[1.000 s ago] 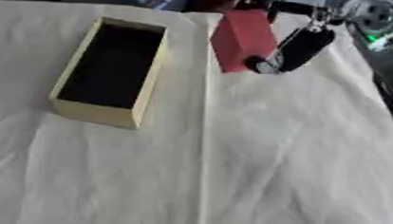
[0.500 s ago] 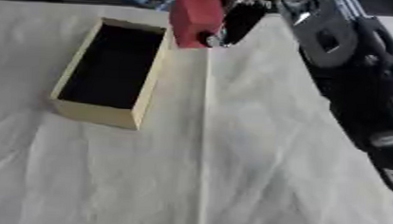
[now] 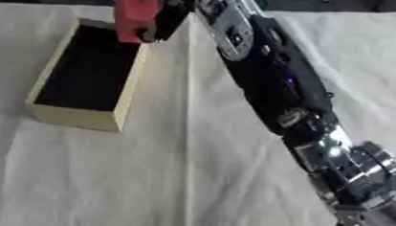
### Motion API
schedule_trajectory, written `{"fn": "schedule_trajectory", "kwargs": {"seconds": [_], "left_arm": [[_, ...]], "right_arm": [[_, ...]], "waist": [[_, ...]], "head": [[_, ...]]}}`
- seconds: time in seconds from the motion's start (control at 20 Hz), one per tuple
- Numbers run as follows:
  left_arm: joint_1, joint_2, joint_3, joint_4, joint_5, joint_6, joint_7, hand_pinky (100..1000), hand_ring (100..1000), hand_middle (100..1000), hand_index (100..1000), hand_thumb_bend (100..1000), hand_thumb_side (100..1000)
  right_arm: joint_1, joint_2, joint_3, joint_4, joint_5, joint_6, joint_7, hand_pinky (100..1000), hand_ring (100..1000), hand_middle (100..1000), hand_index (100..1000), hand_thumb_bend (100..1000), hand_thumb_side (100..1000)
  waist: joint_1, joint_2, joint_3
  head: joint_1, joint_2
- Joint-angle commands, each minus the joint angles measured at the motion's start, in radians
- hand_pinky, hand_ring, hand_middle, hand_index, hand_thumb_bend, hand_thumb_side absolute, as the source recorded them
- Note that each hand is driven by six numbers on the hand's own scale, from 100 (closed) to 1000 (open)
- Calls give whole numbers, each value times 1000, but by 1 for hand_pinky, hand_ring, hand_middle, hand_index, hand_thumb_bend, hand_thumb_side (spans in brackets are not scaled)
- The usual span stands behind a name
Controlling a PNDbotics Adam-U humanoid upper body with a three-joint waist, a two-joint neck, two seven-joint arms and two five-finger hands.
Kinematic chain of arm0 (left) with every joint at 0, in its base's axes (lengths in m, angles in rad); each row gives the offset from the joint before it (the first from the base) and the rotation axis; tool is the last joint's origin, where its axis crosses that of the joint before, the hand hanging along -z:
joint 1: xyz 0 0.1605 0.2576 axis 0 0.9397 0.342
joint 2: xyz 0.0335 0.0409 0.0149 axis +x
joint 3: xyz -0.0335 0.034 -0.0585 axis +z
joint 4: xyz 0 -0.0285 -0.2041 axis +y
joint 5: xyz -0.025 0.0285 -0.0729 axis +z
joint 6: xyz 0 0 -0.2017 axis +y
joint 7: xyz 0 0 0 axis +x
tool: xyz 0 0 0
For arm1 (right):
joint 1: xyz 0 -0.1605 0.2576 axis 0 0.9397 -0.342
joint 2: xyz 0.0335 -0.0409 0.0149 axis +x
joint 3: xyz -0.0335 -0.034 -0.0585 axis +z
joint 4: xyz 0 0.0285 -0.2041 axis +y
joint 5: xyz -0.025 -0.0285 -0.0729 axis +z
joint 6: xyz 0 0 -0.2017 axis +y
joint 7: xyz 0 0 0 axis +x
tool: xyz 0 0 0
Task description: Pick up objects on the table and place them in the box.
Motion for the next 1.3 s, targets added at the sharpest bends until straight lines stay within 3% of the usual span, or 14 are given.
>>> {"fn": "schedule_trajectory", "kwargs": {"seconds": [0.05,0.65,0.95,1.0,1.05,1.15,1.3], "left_arm": [[-17,12,0,-20,4,-1,-5,570,548,548,703,100,181],[-40,4,-5,-20,13,-2,-13,570,547,547,703,100,186],[-46,2,-5,-20,15,-3,-14,570,546,547,702,100,186],[-46,2,-5,-20,15,-2,-14,570,546,547,702,100,186],[-46,1,-4,-20,15,-2,-14,570,546,547,702,100,186],[-44,0,-4,-20,16,-1,-13,570,546,547,702,100,186],[-42,0,-3,-20,16,0,-12,570,546,547,702,100,185]], "right_arm": [[-34,22,-25,39,21,9,-41,715,714,600,710,100,100],[-61,107,-40,150,44,15,-170,716,708,616,727,100,100],[-62,120,-38,184,34,-21,-161,752,755,733,819,100,100],[-63,119,-38,183,32,-28,-156,775,778,783,855,100,116],[-63,118,-37,180,33,-37,-152,789,793,814,879,100,200],[-63,113,-34,173,44,-55,-140,819,826,858,907,223,292],[-63,107,-35,165,72,-80,-120,820,823,855,905,312,305]], "waist": [[-12,-1,7],[-22,26,42],[-26,30,50],[-27,30,51],[-27,29,51],[-26,28,51],[-25,25,48]], "head": [[-13,-13],[-41,-40],[-36,-46],[-35,-45],[-34,-45],[-29,-44],[-27,-42]]}}
